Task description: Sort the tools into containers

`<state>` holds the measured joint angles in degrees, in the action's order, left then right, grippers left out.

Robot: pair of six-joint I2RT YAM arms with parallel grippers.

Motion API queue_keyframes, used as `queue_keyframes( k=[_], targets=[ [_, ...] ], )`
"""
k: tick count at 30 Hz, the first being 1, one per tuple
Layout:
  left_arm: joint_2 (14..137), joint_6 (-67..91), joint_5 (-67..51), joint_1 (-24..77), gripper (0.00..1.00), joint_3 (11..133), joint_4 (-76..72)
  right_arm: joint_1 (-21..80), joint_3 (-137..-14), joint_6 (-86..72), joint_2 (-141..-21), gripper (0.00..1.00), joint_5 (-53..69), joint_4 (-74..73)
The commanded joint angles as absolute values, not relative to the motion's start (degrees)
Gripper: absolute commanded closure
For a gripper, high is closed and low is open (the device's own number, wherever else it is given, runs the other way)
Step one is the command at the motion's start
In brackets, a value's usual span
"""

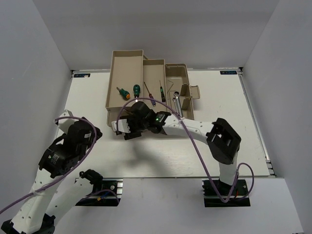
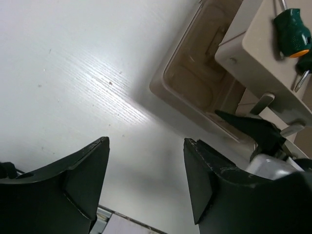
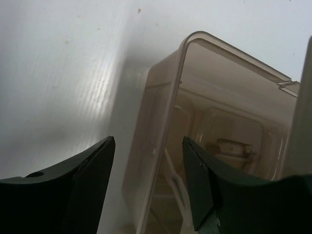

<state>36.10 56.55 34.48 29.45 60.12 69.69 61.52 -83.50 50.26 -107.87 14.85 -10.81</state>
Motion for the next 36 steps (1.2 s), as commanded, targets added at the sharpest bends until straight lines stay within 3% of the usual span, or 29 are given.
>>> queue_keyframes(
  k=[1, 7, 10, 13, 14, 17, 22, 31, 36],
  targets=[
    [34.5, 62.8, 34.2, 29.4, 0.27, 59.3, 72.2, 63.2, -87.1, 51.4, -110.5, 0.36, 8.4, -3.4],
    [34.5, 64.6, 30.3, 29.4, 0.27, 54.8, 72.3, 64.6, -90.7, 52.4, -117.8, 0.36, 1.5, -2.4],
    [33.8, 65.7, 26.8, 29.4, 0.27, 50.5, 69.4, 64.7, -92.8, 52.5, -120.7, 0.42, 0.3, -2.7],
    [33.1, 65.7, 24.8, 29.4, 0.27, 47.3, 67.1, 65.0, -95.7, 51.7, -122.0, 0.60, 0.3, -4.0],
    [33.1, 65.7, 24.1, 29.4, 0.27, 46.5, 66.3, 64.8, -95.9, 51.5, -121.9, 0.74, 0.4, -4.1],
    [33.1, 66.9, 23.6, 29.4, 0.27, 45.4, 66.3, 64.4, -96.0, 50.9, -120.2, 1.00, 1.4, -5.5],
    [31.3, 69.1, 20.9, 29.4, 0.30, 42.0, 65.1, 64.0, -93.6, 48.0, -115.7, 1.00, 2.0, -5.8],
    [29.7, 70.2, 14.2, 29.4, 0.52, 35.0, 57.9, 62.5, -95.4, 43.6, -108.2, 1.00, 2.5, -6.8],
    [32.2, 69.6, 9.3, 29.4, 0.53, 30.6, 51.8, 60.7, -99.2, 39.2, -105.5, 1.00, 3.1, -7.6]
  ],
)
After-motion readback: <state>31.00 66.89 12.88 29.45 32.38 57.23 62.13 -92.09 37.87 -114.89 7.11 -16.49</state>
